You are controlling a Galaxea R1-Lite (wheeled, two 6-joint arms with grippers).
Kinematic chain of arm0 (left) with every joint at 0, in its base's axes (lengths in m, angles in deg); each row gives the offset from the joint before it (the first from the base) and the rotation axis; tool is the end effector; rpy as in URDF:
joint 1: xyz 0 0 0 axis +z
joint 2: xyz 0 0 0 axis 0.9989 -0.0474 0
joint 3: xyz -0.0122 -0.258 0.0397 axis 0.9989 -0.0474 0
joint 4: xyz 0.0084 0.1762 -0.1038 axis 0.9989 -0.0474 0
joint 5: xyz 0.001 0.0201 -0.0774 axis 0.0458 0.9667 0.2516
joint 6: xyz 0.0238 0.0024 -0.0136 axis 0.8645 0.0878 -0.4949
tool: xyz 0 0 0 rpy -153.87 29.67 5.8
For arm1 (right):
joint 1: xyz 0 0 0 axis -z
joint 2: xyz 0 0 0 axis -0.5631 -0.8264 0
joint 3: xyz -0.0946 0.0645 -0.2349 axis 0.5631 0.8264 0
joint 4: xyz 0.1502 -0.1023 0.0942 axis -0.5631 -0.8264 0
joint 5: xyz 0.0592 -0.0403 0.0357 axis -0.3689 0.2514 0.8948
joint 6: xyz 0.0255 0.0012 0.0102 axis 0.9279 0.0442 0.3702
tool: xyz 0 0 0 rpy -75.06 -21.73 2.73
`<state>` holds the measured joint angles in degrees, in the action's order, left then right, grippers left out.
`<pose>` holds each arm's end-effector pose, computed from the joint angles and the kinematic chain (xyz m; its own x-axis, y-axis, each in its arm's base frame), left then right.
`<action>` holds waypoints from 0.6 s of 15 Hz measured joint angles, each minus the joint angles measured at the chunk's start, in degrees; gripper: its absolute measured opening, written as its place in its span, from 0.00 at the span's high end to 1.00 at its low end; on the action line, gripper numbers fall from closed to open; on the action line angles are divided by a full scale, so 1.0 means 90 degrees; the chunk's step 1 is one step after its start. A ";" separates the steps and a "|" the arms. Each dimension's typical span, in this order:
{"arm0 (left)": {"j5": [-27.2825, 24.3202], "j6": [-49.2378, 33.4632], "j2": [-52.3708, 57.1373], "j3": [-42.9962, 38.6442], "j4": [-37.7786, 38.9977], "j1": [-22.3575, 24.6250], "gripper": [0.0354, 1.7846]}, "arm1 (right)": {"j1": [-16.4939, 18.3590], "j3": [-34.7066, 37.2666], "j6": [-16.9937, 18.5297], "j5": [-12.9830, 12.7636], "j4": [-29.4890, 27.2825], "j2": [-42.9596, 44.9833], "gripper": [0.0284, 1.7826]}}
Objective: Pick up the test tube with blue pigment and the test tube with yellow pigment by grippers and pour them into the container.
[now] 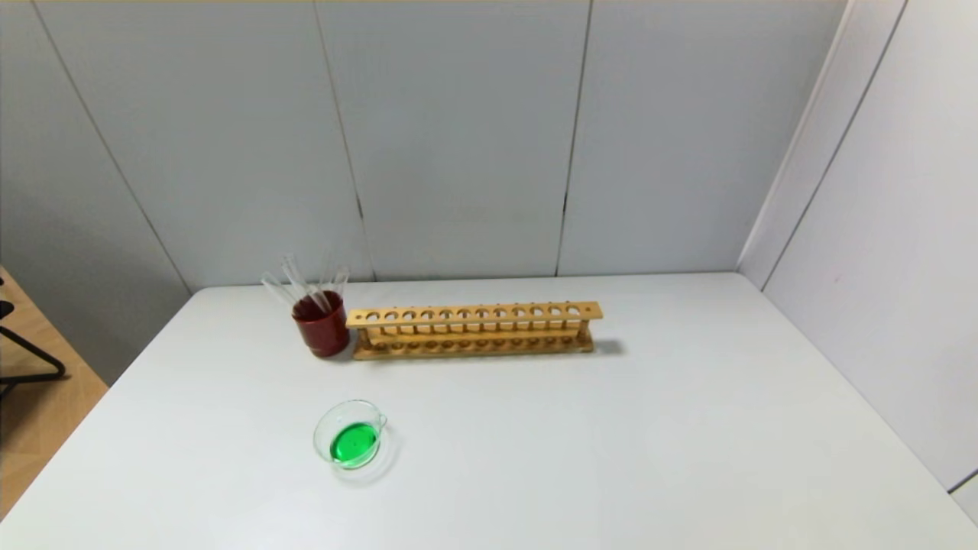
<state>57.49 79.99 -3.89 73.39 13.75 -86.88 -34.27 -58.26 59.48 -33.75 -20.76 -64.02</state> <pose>0.0105 -0.0009 0.2006 0.9904 -0.0236 0.1361 0.0250 0.9997 -0.0082 0.0365 0.0002 0.0755 1.0000 0.0041 0.0000 -0.0041 1.0000 0.0001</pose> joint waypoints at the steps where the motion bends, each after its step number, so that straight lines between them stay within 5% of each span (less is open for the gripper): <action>1: 0.0008 0.0045 0.0465 -0.0423 -0.0169 0.0004 0.02 | 0.0000 0.0000 0.0000 -0.0003 0.0000 0.0000 0.02; 9: 0.0158 0.0696 0.1402 -0.3206 0.1101 -0.0011 0.02 | 0.0000 0.0000 0.0000 0.0000 0.0000 0.0000 0.02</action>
<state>58.91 86.26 8.73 44.53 23.66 -86.98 -34.27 -58.26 59.48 -33.75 -20.76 -64.02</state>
